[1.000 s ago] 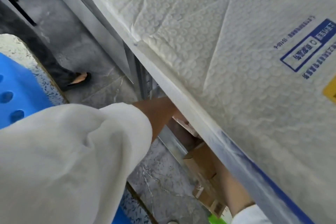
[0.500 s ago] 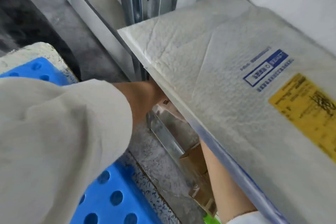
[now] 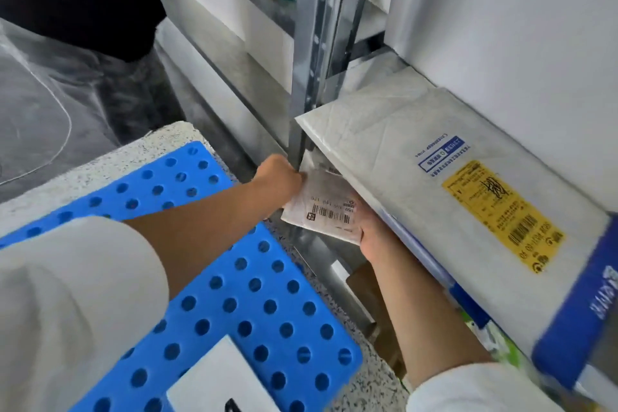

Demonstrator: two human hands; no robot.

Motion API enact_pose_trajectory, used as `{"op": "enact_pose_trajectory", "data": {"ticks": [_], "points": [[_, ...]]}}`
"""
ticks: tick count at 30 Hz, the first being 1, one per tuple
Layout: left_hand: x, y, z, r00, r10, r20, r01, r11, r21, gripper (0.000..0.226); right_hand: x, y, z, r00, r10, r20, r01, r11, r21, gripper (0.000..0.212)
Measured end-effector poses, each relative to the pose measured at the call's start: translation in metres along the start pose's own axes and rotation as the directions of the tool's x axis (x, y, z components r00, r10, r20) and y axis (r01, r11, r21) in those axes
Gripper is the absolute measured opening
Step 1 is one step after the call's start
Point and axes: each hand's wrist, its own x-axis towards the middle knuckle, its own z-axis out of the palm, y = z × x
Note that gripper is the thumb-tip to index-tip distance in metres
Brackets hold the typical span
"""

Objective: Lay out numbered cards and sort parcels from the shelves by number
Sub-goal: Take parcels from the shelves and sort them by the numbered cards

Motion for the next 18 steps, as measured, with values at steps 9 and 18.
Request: {"op": "enact_pose_trajectory", "data": {"ticks": [9,18], "points": [[-0.095,-0.039,-0.049,0.985,-0.023,-0.170,-0.022,0.966,-0.259,0.032,-0.094,0.000,0.022,0.997,-0.081,0.000,0.080,0.984,-0.158,0.035],[-0.204,-0.092,-0.100,0.952,0.019,-0.306,-0.163,0.877,-0.451,0.039,-0.196,0.028,0.047,0.958,-0.269,0.098,0.287,0.896,-0.339,0.044]]}}
